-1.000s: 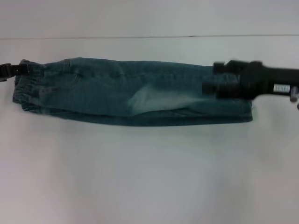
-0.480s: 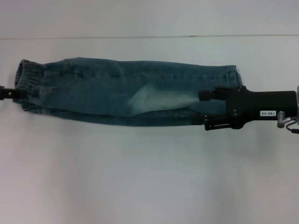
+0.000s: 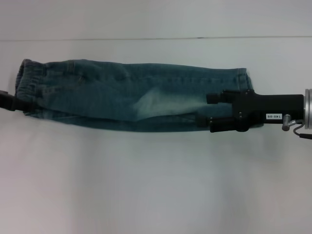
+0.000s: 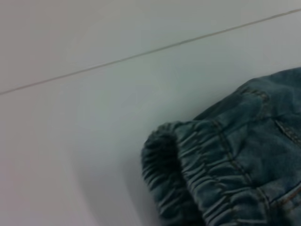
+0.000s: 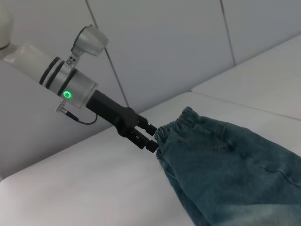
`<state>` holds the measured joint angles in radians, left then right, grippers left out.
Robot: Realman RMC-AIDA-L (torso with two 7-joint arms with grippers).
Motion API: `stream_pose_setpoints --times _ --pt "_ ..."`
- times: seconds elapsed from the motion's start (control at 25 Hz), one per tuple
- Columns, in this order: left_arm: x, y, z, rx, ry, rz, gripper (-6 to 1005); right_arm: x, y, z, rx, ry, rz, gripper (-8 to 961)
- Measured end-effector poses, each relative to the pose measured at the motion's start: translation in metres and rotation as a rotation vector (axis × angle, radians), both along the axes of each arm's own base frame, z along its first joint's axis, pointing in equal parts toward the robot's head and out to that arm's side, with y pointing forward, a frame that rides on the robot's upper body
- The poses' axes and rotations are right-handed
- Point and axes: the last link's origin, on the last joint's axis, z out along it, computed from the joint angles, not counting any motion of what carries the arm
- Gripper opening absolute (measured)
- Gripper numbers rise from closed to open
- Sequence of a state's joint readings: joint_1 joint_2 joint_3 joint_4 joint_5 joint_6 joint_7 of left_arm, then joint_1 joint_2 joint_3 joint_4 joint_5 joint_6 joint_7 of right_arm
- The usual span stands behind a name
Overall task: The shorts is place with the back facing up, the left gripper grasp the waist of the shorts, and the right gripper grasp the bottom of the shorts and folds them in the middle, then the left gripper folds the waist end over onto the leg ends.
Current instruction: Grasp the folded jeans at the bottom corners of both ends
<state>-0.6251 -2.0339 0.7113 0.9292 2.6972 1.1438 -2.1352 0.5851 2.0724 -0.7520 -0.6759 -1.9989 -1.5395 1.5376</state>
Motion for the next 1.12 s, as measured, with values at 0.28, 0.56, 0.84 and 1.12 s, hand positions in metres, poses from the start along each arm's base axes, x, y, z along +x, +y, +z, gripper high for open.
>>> stream_pose_setpoints --times 0.28,0.56,0.84,1.12 --pt "0.008 0.013 -0.005 -0.01 0.034 -0.027 937 0.002 0.002 -0.001 0.005 -0.011 -0.015 950" --pt "0.006 0.019 -0.012 -0.015 0.084 -0.023 937 -0.001 0.004 -0.003 0.01 -0.014 -0.013 948" --pt "0.004 0.02 -0.016 -0.016 0.086 -0.02 936 -0.002 0.007 -0.007 0.016 -0.027 -0.014 947" --pt "0.004 0.022 -0.017 -0.003 0.091 -0.023 934 -0.003 0.01 -0.01 0.021 -0.035 -0.02 946"
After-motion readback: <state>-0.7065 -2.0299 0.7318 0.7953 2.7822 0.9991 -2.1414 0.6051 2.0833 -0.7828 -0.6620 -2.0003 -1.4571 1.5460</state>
